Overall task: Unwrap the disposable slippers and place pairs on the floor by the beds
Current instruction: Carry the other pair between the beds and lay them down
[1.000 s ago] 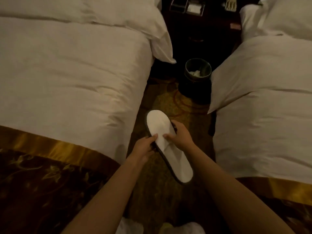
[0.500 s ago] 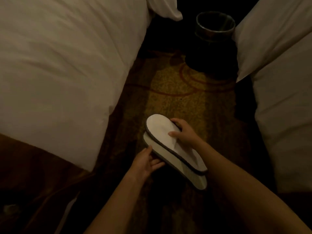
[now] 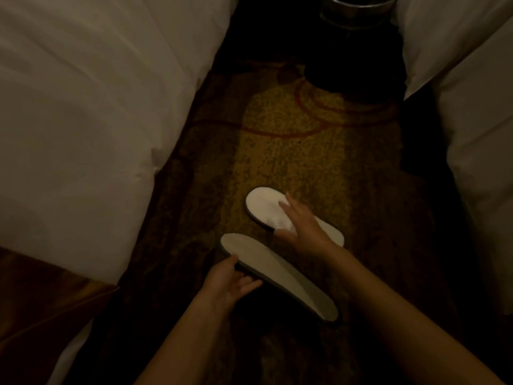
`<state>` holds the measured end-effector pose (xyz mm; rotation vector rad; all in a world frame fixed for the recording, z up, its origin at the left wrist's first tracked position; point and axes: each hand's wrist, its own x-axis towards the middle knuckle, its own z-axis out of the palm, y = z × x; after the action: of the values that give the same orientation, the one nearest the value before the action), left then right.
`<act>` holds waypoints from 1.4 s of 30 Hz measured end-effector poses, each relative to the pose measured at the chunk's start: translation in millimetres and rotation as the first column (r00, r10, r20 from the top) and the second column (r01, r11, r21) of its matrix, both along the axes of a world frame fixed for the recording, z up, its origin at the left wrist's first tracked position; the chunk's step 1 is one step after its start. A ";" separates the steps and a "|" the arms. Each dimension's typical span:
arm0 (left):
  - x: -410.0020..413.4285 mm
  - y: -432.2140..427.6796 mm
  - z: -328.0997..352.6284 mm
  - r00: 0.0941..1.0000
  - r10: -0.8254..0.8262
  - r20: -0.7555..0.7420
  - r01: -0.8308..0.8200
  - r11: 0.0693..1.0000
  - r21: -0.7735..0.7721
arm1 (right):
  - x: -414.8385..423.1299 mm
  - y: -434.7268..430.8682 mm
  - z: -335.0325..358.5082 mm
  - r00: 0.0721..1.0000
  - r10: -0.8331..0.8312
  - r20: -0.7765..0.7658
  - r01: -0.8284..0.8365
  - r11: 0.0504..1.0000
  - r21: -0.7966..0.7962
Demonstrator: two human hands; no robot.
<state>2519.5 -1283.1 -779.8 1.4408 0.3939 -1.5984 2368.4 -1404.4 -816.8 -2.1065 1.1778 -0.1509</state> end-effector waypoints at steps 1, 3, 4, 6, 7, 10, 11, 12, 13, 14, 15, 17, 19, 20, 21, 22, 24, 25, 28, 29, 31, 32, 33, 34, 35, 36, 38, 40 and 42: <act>-1.7 -2.9 -0.1 1.000 -0.017 0.017 0.017 1.000 -0.001 | -5.6 15.9 5.7 0.998 0.017 0.053 -0.021 0.996 0.085; -5.9 -8.7 1.5 0.998 -0.039 0.047 0.038 0.999 0.016 | -17.3 45.0 12.4 0.991 0.130 0.038 -0.135 0.977 0.168; -8.1 -10.9 2.1 0.997 -0.047 0.055 0.045 0.999 0.031 | -22.5 58.0 13.6 0.982 0.185 -0.026 -0.177 0.967 0.182; -12.3 -14.7 4.0 0.998 -0.066 0.024 0.065 0.997 0.041 | -29.7 74.3 10.3 0.964 0.201 -0.171 -0.176 0.973 0.153; -13.9 -16.1 5.2 0.997 -0.081 0.007 0.080 0.996 0.029 | -32.1 77.0 8.2 0.967 0.161 -0.197 -0.138 0.983 0.122; -13.7 -21.7 1.3 0.946 -0.243 0.216 0.245 0.969 0.019 | -37.8 69.9 4.0 0.983 0.032 -0.179 -0.012 0.994 0.113; -10.0 -24.3 -3.6 0.893 -0.290 0.344 0.293 0.955 0.043 | -40.9 64.8 3.4 0.987 0.015 -0.161 0.007 0.991 0.136; -4.1 -26.6 -9.8 0.808 -0.346 0.477 0.346 0.934 0.092 | -44.3 59.9 1.8 0.990 0.019 -0.140 0.006 0.984 0.179; 3.3 -27.9 -15.5 0.678 -0.420 0.604 0.405 0.898 0.171 | -47.3 55.8 -0.6 0.991 0.047 -0.126 -0.017 0.973 0.231; 11.0 -27.2 -20.8 0.523 -0.494 0.694 0.451 0.852 0.267 | -48.7 52.9 -3.6 0.989 0.089 -0.122 -0.051 0.957 0.284; 17.1 -25.0 -25.7 0.362 -0.570 0.738 0.498 0.787 0.364 | -49.4 51.4 -7.6 0.983 0.133 -0.130 -0.082 0.939 0.335; 24.4 -19.9 -37.6 0.118 -0.674 0.729 0.629 0.619 0.471 | -48.0 50.8 -19.2 0.972 0.164 -0.168 -0.088 0.918 0.386; 24.8 -11.9 -51.5 0.051 -0.707 0.705 0.712 0.521 0.471 | -45.2 52.4 -30.3 0.970 0.100 -0.223 -0.028 0.953 0.303; 23.3 -7.8 -57.3 0.046 -0.707 0.705 0.716 0.516 0.471 | -44.5 54.5 -35.4 0.964 0.039 -0.262 0.015 0.980 0.199; 21.7 -4.9 -62.2 0.041 -0.704 0.709 0.700 0.526 0.482 | -44.4 58.5 -39.8 0.954 -0.011 -0.298 0.040 0.995 0.090; 19.6 -2.6 -66.0 0.035 -0.696 0.717 0.676 0.545 0.496 | -44.4 64.7 -43.8 0.947 -0.033 -0.319 0.035 0.999 0.001; 14.2 1.4 -73.2 0.000 -0.671 0.742 0.637 0.572 0.517 | -43.7 82.6 -52.2 0.948 0.016 -0.319 -0.043 0.996 -0.078; 10.8 2.9 -76.0 -0.044 -0.659 0.751 0.623 0.570 0.536 | -43.3 92.5 -55.6 0.948 0.062 -0.314 -0.094 0.992 -0.087; 4.0 5.7 -82.2 -0.156 -0.645 0.748 0.594 0.544 0.592 | -43.5 112.0 -63.5 0.939 0.126 -0.320 -0.164 0.982 -0.094; 3.2 6.4 -83.5 -0.154 -0.645 0.748 0.598 0.542 0.590 | -44.9 114.5 -64.6 0.942 0.110 -0.316 -0.147 0.984 -0.097; 3.4 8.5 -86.0 -0.144 -0.647 0.749 0.614 0.535 0.580 | -48.1 117.8 -64.5 0.956 0.065 -0.286 -0.096 0.991 -0.096; 3.8 9.8 -87.5 -0.147 -0.645 0.750 0.623 0.529 0.577 | -49.8 119.6 -64.4 0.962 0.049 -0.267 -0.076 0.993 -0.089; 4.1 11.0 -89.1 -0.152 -0.640 0.753 0.632 0.523 0.572 | -51.5 121.6 -64.5 0.967 0.040 -0.253 -0.063 0.995 -0.083; 3.8 11.9 -90.2 -0.153 -0.635 0.758 0.639 0.522 0.566 | -52.8 123.0 -65.2 0.969 0.034 -0.246 -0.054 0.996 -0.075; 3.4 12.6 -90.6 -0.148 -0.635 0.758 0.642 0.522 0.562 | -53.9 124.4 -65.6 0.968 0.030 -0.248 -0.047 0.997 -0.063; 2.6 13.1 -91.1 -0.144 -0.640 0.755 0.640 0.522 0.564 | -54.8 125.2 -66.0 0.967 0.030 -0.253 -0.045 0.998 -0.051; 0.8 12.3 -90.7 -0.143 -0.652 0.745 0.631 0.520 0.576 | -56.1 123.1 -65.8 0.969 0.035 -0.246 -0.044 0.998 -0.034; 0.1 6.1 -87.1 -0.142 -0.642 0.753 0.623 0.533 0.572 | -55.1 115.0 -62.9 0.977 0.003 -0.211 -0.007 1.000 -0.017; 2.5 -9.0 -81.5 -0.147 -0.601 0.785 0.623 0.560 0.546 | -51.1 101.0 -59.9 0.981 -0.093 -0.169 0.088 0.995 -0.036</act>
<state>2522.0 -1292.1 -861.3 2.4857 -1.3298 -0.8673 2317.3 -1303.4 -876.7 -2.1250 1.3804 -0.0288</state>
